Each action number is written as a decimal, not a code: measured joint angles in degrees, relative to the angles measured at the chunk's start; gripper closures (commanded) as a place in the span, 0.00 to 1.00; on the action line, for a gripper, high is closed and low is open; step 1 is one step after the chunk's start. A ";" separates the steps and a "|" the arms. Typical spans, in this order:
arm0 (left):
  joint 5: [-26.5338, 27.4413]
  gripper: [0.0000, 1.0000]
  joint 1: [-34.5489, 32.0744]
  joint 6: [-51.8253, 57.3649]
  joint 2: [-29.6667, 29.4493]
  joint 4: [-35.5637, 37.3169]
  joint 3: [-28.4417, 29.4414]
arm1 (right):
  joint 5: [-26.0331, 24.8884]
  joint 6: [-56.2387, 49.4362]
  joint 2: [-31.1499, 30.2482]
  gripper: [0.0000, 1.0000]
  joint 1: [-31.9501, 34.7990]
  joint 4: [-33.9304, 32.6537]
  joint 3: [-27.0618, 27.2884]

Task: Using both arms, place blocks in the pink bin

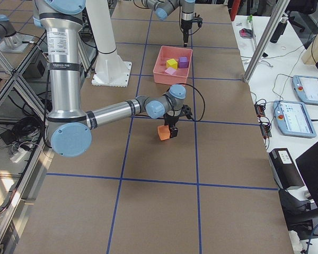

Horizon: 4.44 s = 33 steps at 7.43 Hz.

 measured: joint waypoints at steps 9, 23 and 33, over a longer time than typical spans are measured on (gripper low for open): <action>0.00 0.00 -0.16 -0.10 0.00 0.05 -0.23 | 1.74 1.59 0.10 1.00 -1.51 0.11 -0.03; -6.82 0.00 -24.08 44.77 25.68 0.75 -9.42 | -4.86 44.18 50.06 1.00 -15.10 -19.52 -7.25; -3.00 0.00 -28.42 46.49 31.85 -1.95 -9.48 | -5.23 28.57 40.35 0.00 -4.85 -34.44 9.17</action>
